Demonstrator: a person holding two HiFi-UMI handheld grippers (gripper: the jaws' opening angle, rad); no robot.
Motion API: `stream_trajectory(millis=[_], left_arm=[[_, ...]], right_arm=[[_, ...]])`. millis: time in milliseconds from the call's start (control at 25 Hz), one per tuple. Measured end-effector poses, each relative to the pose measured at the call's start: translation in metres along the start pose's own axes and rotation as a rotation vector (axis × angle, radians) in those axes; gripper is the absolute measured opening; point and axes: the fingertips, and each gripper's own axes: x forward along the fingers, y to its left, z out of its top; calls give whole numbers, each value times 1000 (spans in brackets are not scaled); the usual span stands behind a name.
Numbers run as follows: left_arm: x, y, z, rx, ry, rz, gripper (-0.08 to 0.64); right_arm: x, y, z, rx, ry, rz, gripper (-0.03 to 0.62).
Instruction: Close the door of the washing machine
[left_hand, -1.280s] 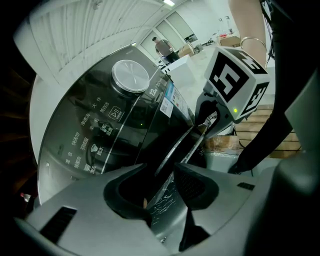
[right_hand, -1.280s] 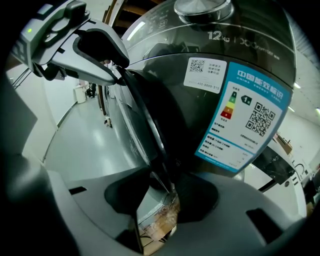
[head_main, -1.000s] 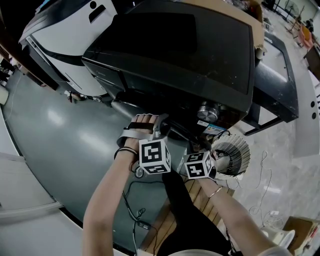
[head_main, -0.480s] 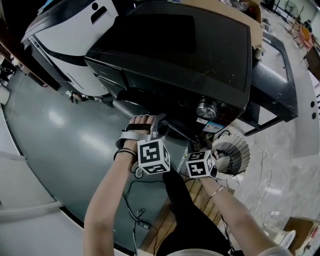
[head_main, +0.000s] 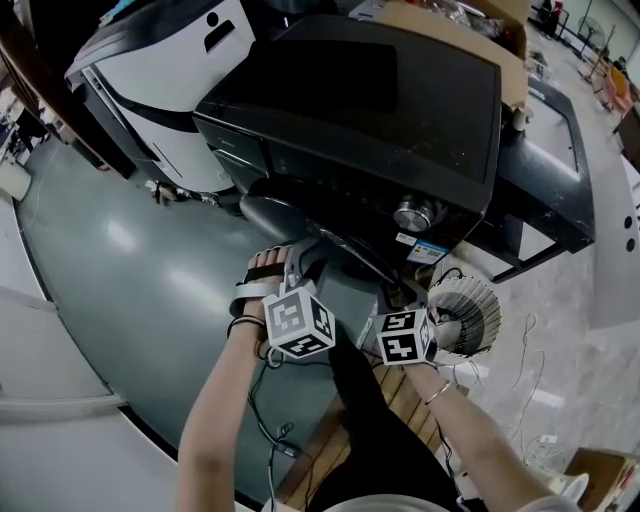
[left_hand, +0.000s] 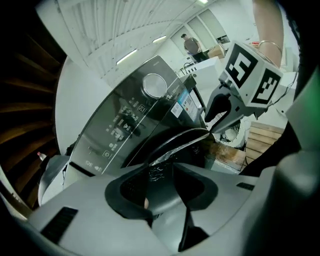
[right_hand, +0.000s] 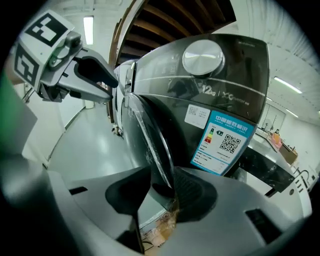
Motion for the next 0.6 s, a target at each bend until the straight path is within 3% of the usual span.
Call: stream_trajectory(millis=[240, 600], left_arm=[[-46, -9, -14, -221, 10, 77, 126], [-128, -27, -38, -450, 21, 191, 86]], right_arm=[[-39, 21, 11, 33, -60, 63, 133], [-105, 75, 31, -25, -173, 193, 120]])
